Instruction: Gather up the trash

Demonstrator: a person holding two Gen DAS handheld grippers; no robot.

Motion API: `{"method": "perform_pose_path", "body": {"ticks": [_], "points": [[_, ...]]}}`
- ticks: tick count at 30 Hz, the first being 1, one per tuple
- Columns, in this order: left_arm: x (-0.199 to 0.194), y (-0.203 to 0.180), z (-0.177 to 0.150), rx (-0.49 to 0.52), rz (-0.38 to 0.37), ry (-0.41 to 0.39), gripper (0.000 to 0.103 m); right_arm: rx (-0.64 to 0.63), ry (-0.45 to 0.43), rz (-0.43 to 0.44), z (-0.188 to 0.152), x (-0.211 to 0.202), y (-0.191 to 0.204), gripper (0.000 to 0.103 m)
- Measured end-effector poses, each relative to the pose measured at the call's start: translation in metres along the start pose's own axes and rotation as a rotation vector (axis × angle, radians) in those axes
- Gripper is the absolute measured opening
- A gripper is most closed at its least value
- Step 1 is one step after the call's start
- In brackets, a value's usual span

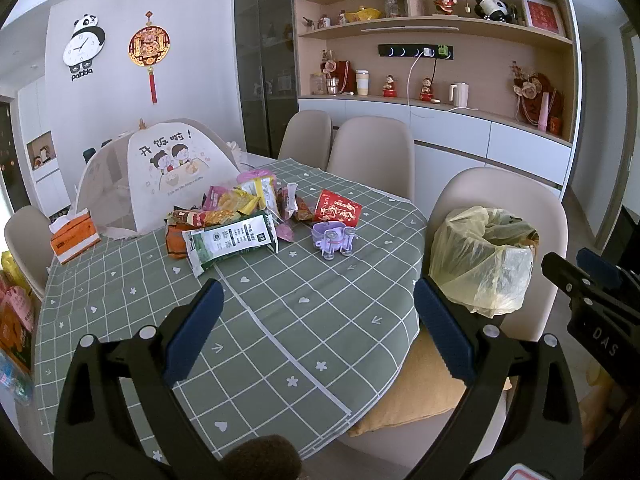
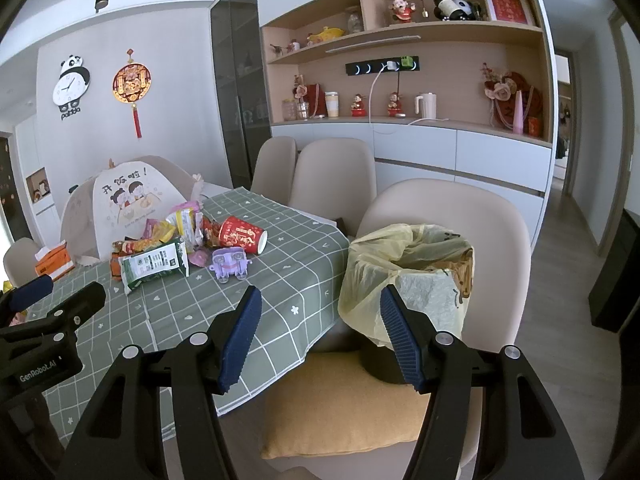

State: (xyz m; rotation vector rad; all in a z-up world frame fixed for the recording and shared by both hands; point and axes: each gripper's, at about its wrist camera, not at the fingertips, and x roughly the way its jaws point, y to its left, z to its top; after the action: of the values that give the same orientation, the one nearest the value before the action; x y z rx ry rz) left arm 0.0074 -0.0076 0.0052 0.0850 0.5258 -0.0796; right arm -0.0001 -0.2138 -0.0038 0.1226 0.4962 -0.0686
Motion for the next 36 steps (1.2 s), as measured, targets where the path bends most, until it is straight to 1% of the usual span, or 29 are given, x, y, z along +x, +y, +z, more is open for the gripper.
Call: {"method": "perform_pose_path", "body": {"ticks": [14,18,22,25,29,36], "points": [[0.006,0.001,-0.001,-0.018,0.005,0.013,0.092,-0.004,0.013,0.003,-0.003,0.006,0.001,0.059],[0.015,0.007,0.0,-0.024,0.007,0.026,0.092,-0.015,0.026,0.0,-0.003,0.013,0.002,0.059],[0.032,0.017,0.002,-0.037,0.003,0.04,0.092,-0.038,0.044,-0.003,0.0,0.026,0.01,0.059],[0.053,0.034,0.005,-0.048,-0.002,0.046,0.092,-0.06,0.066,-0.001,0.003,0.041,0.018,0.059],[0.087,0.066,0.01,-0.064,-0.012,0.059,0.092,-0.076,0.109,-0.006,0.005,0.063,0.032,0.059],[0.16,0.139,0.027,-0.016,-0.071,0.072,0.092,-0.056,0.175,-0.025,0.016,0.101,0.062,0.059]]}}
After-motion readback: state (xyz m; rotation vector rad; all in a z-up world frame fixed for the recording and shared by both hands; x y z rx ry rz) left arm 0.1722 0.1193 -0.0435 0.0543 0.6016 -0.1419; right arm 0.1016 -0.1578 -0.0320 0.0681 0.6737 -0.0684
